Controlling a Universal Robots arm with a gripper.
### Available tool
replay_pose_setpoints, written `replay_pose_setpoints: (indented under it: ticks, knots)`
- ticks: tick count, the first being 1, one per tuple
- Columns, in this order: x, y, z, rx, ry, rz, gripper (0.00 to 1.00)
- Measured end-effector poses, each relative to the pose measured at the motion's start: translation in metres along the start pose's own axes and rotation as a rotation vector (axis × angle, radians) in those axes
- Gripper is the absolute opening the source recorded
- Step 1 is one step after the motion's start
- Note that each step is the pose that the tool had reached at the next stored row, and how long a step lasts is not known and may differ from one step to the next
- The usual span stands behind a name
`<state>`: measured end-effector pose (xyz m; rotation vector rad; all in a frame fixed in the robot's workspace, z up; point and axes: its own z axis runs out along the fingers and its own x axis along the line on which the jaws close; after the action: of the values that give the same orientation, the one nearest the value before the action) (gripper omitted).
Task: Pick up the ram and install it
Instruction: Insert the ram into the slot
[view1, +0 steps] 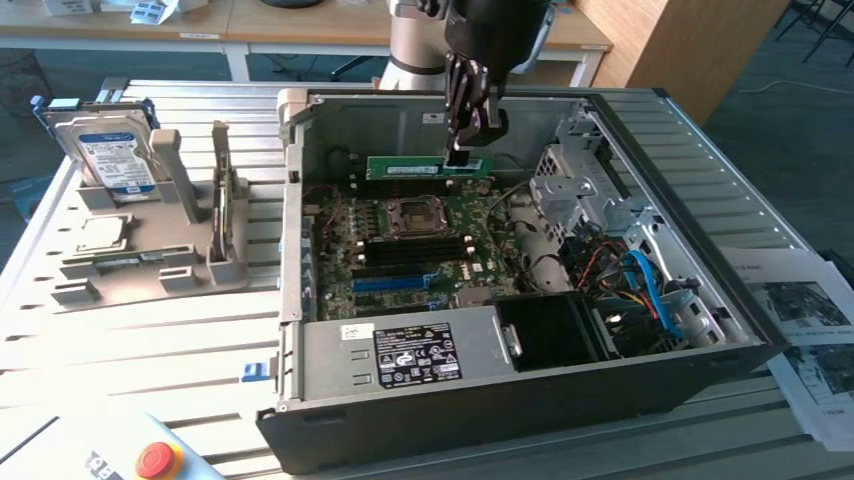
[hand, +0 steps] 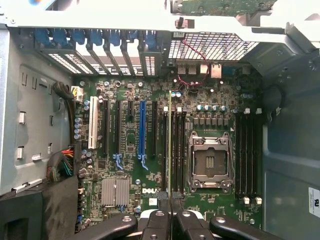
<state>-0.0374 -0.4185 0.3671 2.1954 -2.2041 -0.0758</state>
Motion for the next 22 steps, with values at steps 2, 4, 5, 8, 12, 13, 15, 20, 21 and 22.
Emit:
replay_pose_setpoints:
  ticks: [2, 4, 5, 8, 12, 13, 15, 20, 21, 22]
  knots:
    - [0.0, 0.0, 0.0, 0.0, 0.0, 0.0, 0.12]
    - [0.0, 0.0, 0.0, 0.0, 0.0, 0.0, 0.12]
    - [0.0, 0.0, 0.0002, 0.0, -0.0001, 0.0, 0.12]
    - [0.0, -0.0002, 0.0039, -0.0001, 0.0, 0.0, 0.12]
    - [0.0, -0.0006, 0.011, 0.0, 0.0, 0.0, 0.12]
    - [0.0, -0.0007, 0.013, 0.0, 0.0, 0.0, 0.12]
    - [0.0, -0.0009, 0.0165, -0.0001, 0.0001, 0.0, 0.12]
    - [0.0, -0.0015, 0.0257, 0.0, 0.0, 0.0, 0.12]
    - [0.0, -0.0016, 0.0274, 0.0, 0.0, 0.0, 0.12]
    - [0.0, -0.0016, 0.0292, -0.0001, 0.0, 0.0, 0.12]
